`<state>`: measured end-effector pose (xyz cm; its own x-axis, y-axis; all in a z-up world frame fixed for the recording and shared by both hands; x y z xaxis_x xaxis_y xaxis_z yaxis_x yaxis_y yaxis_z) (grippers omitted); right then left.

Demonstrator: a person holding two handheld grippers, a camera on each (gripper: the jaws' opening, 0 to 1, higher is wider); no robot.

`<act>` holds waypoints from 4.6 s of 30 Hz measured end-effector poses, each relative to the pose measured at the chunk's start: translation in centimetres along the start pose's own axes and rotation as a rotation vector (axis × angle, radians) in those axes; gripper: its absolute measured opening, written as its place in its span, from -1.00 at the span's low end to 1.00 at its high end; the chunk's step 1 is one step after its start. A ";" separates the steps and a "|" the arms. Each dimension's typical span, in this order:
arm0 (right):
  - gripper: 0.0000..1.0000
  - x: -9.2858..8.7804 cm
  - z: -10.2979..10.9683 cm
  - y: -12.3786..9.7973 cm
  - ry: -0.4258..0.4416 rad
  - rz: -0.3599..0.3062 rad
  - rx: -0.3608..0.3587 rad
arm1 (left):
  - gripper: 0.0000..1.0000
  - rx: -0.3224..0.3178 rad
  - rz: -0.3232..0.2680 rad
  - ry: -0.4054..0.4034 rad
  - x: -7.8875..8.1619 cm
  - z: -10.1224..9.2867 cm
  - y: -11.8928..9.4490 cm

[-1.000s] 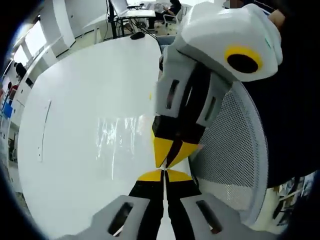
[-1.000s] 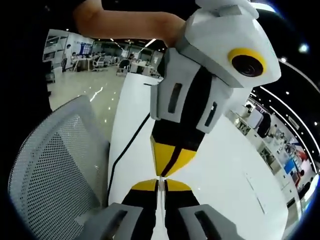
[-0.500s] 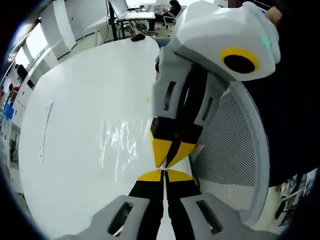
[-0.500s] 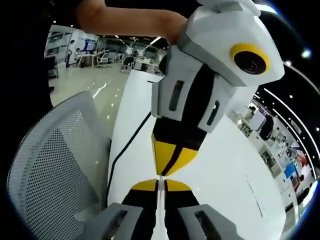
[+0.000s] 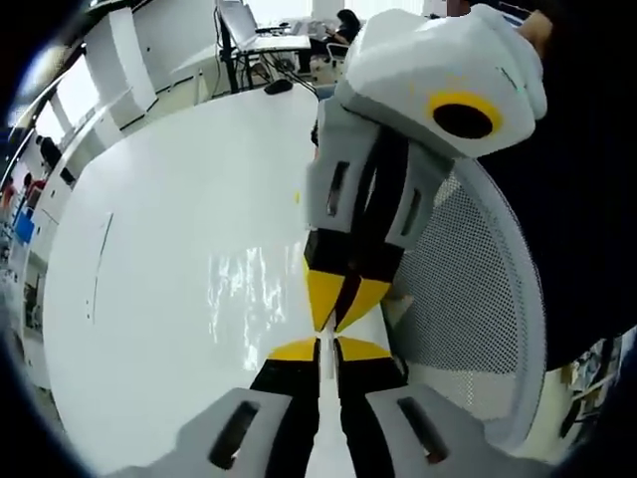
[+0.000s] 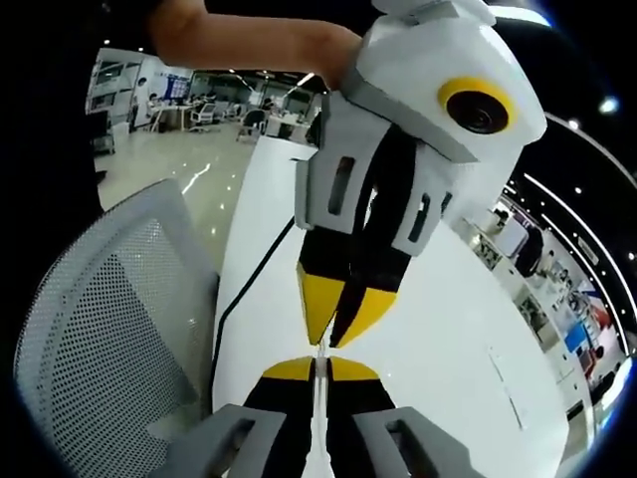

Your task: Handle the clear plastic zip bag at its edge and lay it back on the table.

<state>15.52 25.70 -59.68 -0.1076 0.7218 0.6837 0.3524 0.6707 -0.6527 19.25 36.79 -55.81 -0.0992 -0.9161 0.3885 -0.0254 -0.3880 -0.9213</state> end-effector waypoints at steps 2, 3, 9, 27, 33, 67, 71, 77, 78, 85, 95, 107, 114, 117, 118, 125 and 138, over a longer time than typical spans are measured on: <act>-1.00 0.1 0.0 0.0 0.001 0.001 -0.001 | -0.86 0.015 -0.007 0.033 -0.1 -0.1 0.0; -1.00 0.1 -0.1 0.1 0.006 0.001 0.001 | -0.87 0.029 -0.005 0.043 -0.3 -0.1 0.1; -1.00 0.2 -0.2 0.0 0.029 0.000 0.000 | -0.92 0.075 -0.034 0.145 -0.6 -0.1 0.4; -1.00 0.4 -0.5 -0.1 0.088 0.004 0.001 | -1.00 0.154 -0.044 0.228 -1.5 -0.3 1.5; -1.00 0.4 -0.4 -0.1 0.091 0.006 0.005 | -1.00 0.151 -0.040 0.234 -1.5 -0.4 1.6; -1.00 0.4 -0.4 0.0 0.092 -0.011 0.006 | -1.00 0.151 -0.077 0.216 -2.3 -0.3 1.3; -1.00 0.4 -0.4 0.0 0.094 -0.011 0.006 | -1.00 0.146 -0.074 0.216 -2.4 -0.2 1.3; -1.00 0.4 -0.4 0.1 0.098 -0.011 0.005 | -1.00 0.143 -0.071 0.216 -2.4 -0.2 1.3; -1.00 0.4 -0.4 0.1 0.098 -0.011 0.005 | -1.00 0.141 -0.070 0.216 -2.4 -0.2 1.3; -1.00 0.3 -0.4 0.0 0.100 -0.010 0.005 | -1.00 0.142 -0.067 0.215 -2.5 -0.2 1.2; -1.00 0.2 -0.4 -0.1 0.101 -0.007 0.003 | -1.00 0.140 -0.060 0.216 -2.6 -0.2 1.1; -1.00 0.2 -0.2 -0.2 0.103 -0.006 0.003 | -1.00 0.135 -0.052 0.217 -2.6 -0.3 1.1; -1.00 0.1 -0.2 -0.3 0.108 -0.006 0.001 | -1.00 0.133 -0.046 0.218 -2.7 -0.3 1.1; -1.00 0.1 -0.1 -0.3 0.110 -0.007 0.001 | -1.00 0.130 -0.044 0.219 -2.7 -0.3 1.1; -1.00 0.1 -0.1 -0.3 0.111 -0.007 0.000 | -1.00 0.129 -0.045 0.218 -2.7 -0.3 1.1; -1.00 0.0 0.0 -0.3 0.115 -0.008 0.000 | -1.00 0.126 -0.041 0.217 -2.8 -0.4 1.2; -1.00 0.0 0.0 -0.3 0.117 -0.007 0.003 | -1.00 0.123 -0.036 0.212 -3.1 -0.3 1.2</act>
<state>15.42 25.54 -59.52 -0.0011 0.6923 0.7216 0.3491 0.6764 -0.6485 19.20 39.18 -58.16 -0.3077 -0.8645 0.3974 0.0872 -0.4415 -0.8930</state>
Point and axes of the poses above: the point that each gripper's makers call its tool centre point, and the gripper's own axes: y roughly forward along the fingers, z roughly to its left, x roughly out of its top, the point moved 10 cm from there along -y, roughly backward along the fingers, and after that the axes turned 5 degrees about z, right-handed, at the moved point
